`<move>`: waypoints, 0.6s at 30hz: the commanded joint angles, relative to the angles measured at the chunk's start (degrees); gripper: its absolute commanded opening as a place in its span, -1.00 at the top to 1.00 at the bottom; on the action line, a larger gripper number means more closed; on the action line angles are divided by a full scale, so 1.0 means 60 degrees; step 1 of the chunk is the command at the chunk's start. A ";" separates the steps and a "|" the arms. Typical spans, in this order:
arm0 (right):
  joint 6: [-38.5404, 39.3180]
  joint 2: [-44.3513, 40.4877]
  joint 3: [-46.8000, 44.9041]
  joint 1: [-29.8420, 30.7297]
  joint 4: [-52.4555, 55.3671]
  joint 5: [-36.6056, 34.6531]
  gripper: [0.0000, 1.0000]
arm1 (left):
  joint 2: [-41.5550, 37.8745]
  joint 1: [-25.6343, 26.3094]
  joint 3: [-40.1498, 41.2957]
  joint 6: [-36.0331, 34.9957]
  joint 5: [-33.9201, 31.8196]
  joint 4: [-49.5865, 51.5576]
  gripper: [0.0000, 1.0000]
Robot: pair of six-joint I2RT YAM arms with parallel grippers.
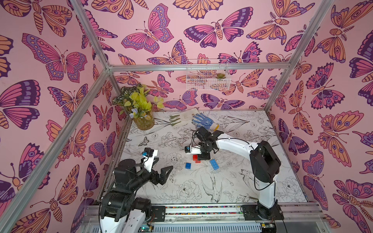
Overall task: Assemble the letter f with lego
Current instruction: Assemble the lego brick with the lego brick.
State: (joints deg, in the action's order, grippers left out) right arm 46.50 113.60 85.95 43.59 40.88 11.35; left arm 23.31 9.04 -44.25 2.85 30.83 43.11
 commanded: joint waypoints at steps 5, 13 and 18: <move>-0.0113 0.0856 -0.0252 0.0059 0.0489 -0.0756 0.62 | -0.0120 0.0067 0.0146 0.0011 0.0058 -0.0140 -0.98; -0.0133 0.0953 -0.0189 0.0082 0.0571 -0.0859 0.62 | -0.0135 0.0079 0.0153 0.0035 0.0024 -0.0148 -0.98; -0.0163 0.0916 -0.0175 0.0082 0.0584 -0.0824 0.62 | -0.0150 0.0094 0.0153 0.0029 0.0018 -0.0148 -0.98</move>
State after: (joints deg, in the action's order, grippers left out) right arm 46.30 114.13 86.89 43.92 41.82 10.39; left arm 23.11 9.30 -44.25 2.85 30.81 43.11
